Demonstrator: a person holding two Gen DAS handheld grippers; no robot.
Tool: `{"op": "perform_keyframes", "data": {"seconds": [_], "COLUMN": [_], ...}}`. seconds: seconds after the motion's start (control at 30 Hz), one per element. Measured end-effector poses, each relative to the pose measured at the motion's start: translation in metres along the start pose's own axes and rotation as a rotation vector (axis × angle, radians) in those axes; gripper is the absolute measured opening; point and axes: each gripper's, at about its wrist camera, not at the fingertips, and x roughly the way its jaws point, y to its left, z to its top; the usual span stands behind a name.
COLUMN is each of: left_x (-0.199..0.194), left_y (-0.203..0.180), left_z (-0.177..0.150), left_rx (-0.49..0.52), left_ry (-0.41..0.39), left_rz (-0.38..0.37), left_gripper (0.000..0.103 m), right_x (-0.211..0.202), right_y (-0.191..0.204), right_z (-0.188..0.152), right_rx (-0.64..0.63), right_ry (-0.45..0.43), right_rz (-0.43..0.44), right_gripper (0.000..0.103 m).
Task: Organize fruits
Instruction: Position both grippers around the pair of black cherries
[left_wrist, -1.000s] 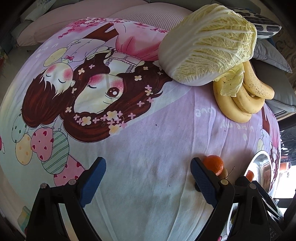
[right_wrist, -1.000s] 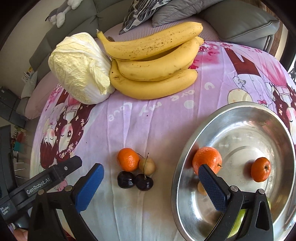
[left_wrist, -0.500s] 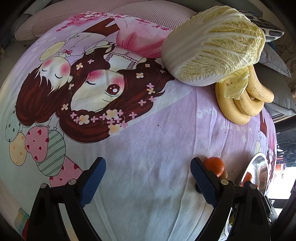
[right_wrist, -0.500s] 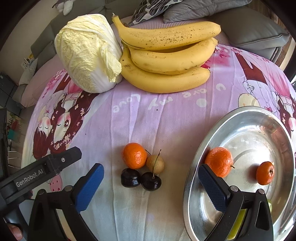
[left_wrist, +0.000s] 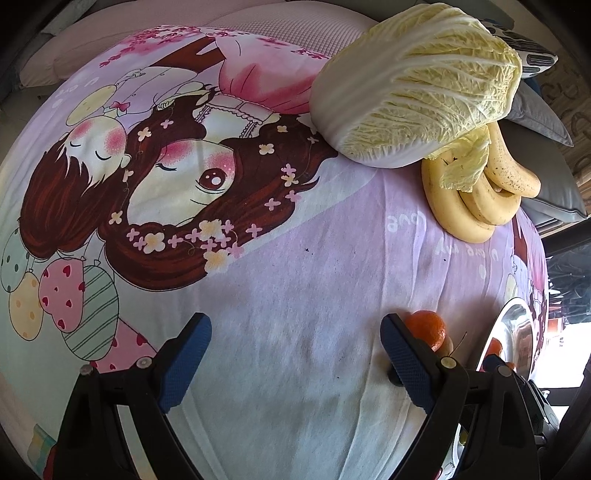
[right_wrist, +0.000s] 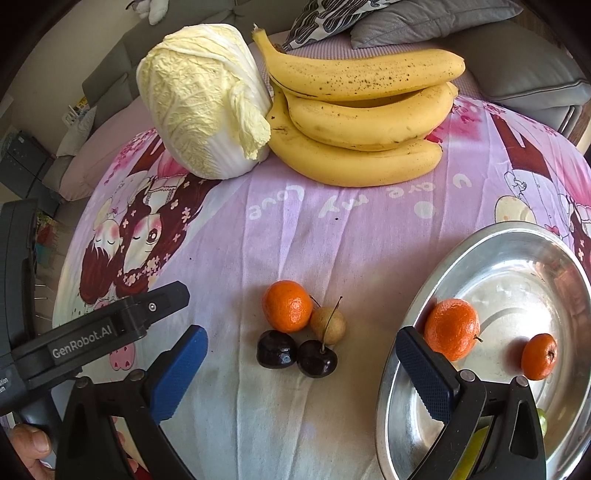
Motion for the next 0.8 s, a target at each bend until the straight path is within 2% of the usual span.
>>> {"op": "perform_keyframes", "data": {"seconds": [0.2,0.33,0.4,0.57,0.63,0.8], "left_x": [0.003,0.001,-0.001,-0.003,0.001,0.009], "left_y": [-0.003,-0.005,-0.008,-0.017,-0.021,-0.024], "left_z": [-0.001,-0.001,-0.001,-0.002,-0.003,-0.006], "left_rx": [0.013,0.023,0.042,0.078,0.079,0.047], "left_ry": [0.013,0.006,0.001,-0.005,0.009,0.036], "left_rz": [0.006,0.008,0.024,0.047,0.041,0.012], "left_gripper": [0.093,0.093,0.093,0.093,0.093,0.093], "right_x": [0.002,-0.002,-0.003,0.003,0.006,0.012], "right_y": [0.005,0.004,0.003,0.002,0.000,-0.004], "right_z": [-0.001,-0.001,-0.001,-0.002,-0.003,-0.005], "right_rx": [-0.032,-0.035,-0.032,-0.023,-0.012,0.008], "right_ry": [0.006,-0.011,-0.018,0.014,0.030,0.060], "right_rz": [-0.009,-0.021,-0.018,-0.029,-0.026,-0.052], "right_gripper": [0.101,0.089,0.086,0.077,0.066,0.054]}}
